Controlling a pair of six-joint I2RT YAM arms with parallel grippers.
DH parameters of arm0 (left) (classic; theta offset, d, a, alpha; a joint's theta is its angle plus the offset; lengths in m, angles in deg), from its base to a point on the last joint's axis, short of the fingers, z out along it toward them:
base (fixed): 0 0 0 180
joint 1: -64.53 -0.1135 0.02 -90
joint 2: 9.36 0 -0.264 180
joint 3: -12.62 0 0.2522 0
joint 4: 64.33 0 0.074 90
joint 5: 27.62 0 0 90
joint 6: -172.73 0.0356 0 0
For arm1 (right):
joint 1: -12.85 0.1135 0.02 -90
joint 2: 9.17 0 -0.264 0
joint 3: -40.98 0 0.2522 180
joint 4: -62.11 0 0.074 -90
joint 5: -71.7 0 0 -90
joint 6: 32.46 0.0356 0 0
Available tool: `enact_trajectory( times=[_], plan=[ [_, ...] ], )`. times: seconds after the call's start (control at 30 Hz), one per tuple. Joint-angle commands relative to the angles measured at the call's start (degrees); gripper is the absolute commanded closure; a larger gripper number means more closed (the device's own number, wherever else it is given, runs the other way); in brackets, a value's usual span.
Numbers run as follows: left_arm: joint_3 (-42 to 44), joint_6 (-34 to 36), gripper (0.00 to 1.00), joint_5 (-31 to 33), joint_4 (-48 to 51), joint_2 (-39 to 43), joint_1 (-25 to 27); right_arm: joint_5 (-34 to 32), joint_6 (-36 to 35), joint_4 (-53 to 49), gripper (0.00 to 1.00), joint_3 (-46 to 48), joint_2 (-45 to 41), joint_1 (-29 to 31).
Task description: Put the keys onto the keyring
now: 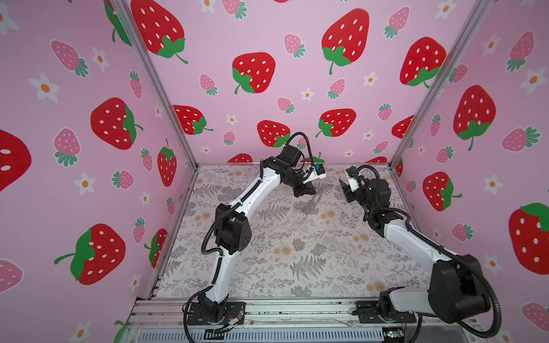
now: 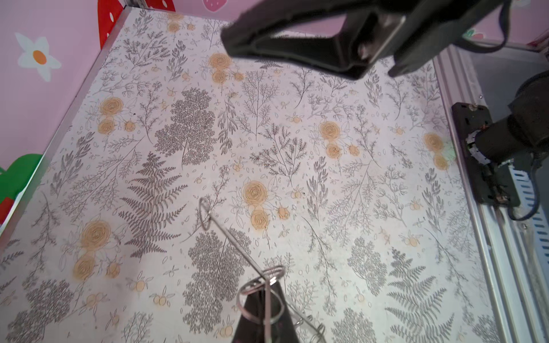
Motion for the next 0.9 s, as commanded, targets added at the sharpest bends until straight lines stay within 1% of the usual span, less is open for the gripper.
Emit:
enact_trajectory(
  times=[0.0,0.13,0.2,0.27,0.4,0.53,0.67,0.8,0.83,0.87],
  plan=[
    [-1.17,-1.67,1.00,-5.41,-5.05,0.43,0.84,-2.71,4.98,-0.34,0.49,0.36,0.23,-1.32],
    [8.97,2.47,1.00,-0.14,-3.84,2.20,0.08,0.74,7.50,-1.32,0.49,-0.43,3.18,-1.28],
    [14.56,4.12,1.00,2.55,-3.50,3.48,-0.56,1.90,9.19,-0.08,0.49,0.46,3.92,-1.29],
    [17.86,5.23,1.00,4.95,-3.01,4.44,-1.25,2.38,10.01,1.18,0.49,1.51,4.23,-1.18],
    [22.78,4.36,1.00,7.47,-3.41,6.34,-3.77,3.06,10.64,2.12,0.49,2.66,4.81,-1.14],
    [28.08,4.92,1.00,12.16,-3.30,7.79,-6.92,3.79,10.69,2.08,0.49,3.42,5.95,-1.14],
    [32.17,6.28,1.00,16.05,-3.16,8.08,-9.78,3.53,10.60,1.99,0.49,3.80,7.31,-1.14],
    [34.37,8.03,1.00,19.94,-2.69,8.14,-11.26,3.61,10.33,2.62,0.49,4.11,8.55,-1.14],
    [35.40,8.87,1.00,21.63,-3.16,8.30,-11.50,3.84,10.25,2.60,0.46,3.98,9.11,-1.14],
    [36.53,10.26,1.00,23.64,-3.79,8.42,-11.62,4.09,10.09,2.56,0.45,3.80,9.59,-1.14]
  ],
)
